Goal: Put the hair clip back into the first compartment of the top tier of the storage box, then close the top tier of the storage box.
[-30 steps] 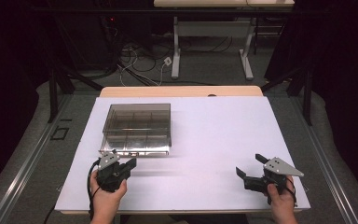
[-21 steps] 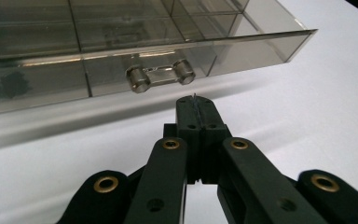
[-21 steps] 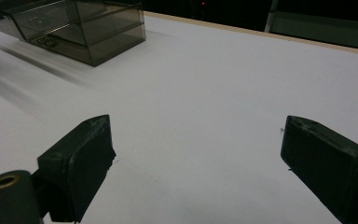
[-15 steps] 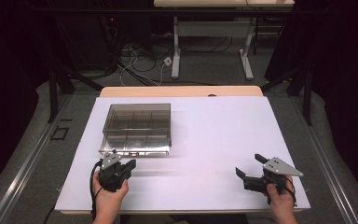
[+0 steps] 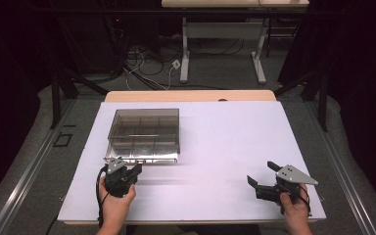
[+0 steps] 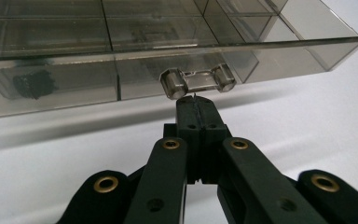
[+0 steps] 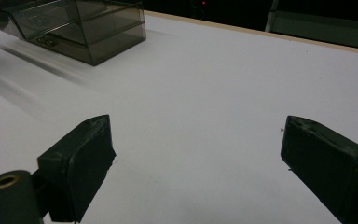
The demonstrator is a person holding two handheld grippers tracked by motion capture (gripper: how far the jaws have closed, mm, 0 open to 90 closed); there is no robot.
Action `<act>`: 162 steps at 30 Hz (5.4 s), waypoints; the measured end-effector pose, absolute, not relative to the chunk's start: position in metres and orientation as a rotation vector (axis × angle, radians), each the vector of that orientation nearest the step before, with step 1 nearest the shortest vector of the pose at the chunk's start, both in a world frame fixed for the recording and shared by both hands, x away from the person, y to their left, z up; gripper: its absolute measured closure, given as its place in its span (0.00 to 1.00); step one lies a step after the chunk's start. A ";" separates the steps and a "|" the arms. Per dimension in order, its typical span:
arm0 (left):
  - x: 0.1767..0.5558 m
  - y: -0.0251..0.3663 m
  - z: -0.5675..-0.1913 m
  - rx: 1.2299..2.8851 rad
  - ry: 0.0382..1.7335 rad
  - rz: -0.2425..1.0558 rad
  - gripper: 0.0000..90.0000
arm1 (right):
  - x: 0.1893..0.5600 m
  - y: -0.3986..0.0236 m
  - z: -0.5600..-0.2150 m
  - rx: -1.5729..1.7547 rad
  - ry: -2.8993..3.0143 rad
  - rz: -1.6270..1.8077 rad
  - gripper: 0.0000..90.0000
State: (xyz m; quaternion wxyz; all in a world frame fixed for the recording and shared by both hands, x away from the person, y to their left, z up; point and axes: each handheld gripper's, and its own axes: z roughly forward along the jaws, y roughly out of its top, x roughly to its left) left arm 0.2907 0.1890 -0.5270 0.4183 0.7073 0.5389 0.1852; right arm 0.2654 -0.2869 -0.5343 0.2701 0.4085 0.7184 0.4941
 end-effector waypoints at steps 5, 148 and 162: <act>0.292 0.189 -0.528 1.767 1.357 0.462 1.00 | 0.266 -0.287 -0.535 1.099 1.928 1.333 0.10; 0.363 0.178 -0.526 1.679 1.420 0.468 1.00 | 0.268 -0.285 -0.536 1.103 1.936 1.330 0.10; 0.358 0.177 -0.528 1.682 1.409 0.453 0.99 | 0.272 -0.285 -0.537 1.096 1.949 1.330 0.10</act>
